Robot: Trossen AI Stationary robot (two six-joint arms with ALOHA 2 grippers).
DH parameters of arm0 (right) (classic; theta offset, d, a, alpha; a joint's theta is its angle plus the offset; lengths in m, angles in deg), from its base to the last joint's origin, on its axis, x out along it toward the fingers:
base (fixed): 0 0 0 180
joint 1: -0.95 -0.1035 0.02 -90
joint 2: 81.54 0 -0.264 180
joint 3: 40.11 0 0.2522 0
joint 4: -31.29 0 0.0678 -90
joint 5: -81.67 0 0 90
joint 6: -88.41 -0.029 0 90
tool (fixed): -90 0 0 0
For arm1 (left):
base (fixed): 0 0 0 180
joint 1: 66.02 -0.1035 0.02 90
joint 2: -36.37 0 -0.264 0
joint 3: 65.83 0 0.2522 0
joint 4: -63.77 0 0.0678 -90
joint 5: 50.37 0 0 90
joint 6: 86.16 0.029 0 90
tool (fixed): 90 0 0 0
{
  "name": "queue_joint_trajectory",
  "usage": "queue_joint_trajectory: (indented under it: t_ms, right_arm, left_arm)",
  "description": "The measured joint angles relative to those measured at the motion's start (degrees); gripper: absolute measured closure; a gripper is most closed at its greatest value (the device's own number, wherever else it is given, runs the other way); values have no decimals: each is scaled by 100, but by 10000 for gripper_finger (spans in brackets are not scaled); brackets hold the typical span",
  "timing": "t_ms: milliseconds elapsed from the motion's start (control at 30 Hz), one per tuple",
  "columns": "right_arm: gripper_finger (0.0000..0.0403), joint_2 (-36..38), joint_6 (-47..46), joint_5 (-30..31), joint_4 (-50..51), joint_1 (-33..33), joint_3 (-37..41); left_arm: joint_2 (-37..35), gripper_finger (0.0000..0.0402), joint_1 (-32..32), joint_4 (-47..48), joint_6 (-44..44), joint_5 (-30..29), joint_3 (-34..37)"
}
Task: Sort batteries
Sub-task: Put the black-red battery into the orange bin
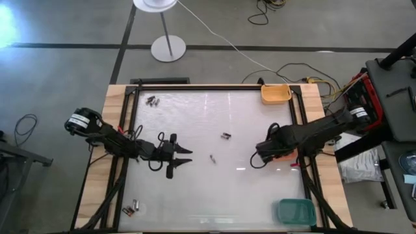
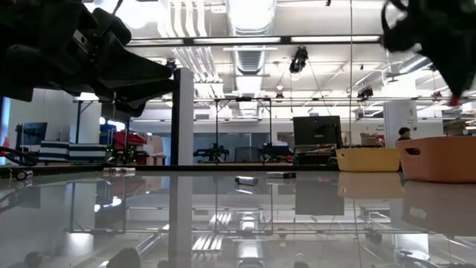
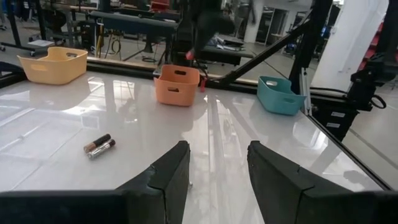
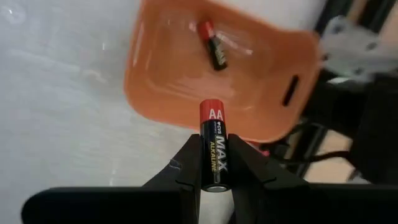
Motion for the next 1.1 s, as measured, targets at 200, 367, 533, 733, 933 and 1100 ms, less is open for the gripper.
queue_joint_trajectory:
  t_ms: [200, 367, 533, 733, 933, 1100]
  right_arm:
    - [357, -216, 534, -183, -1055, 614, 1027]
    - [354, -322, 970, 69, -1282, 1136, 1461]
    - [354, -399, 1256, 118, -1715, 1462, 1728]
    - [351, -397, 1353, 411, -1953, 1577, 1882]
    - [350, -475, 1394, 453, -2336, 1585, 2096]
    - [350, -549, 1423, 427, -2387, 1585, 2122]
  left_arm:
    - [0, 258, 0, -4, 0, 0, 0]
    - [0, 258, 0, -2, 0, 0, 0]
    - [0, 258, 0, 2, 0, 0, 0]
    - [0, 258, 0, 57, 0, -2, 0]
    - [0, 258, 0, 62, 0, -2, 0]
    - [0, 258, 0, 88, 0, -2, 0]
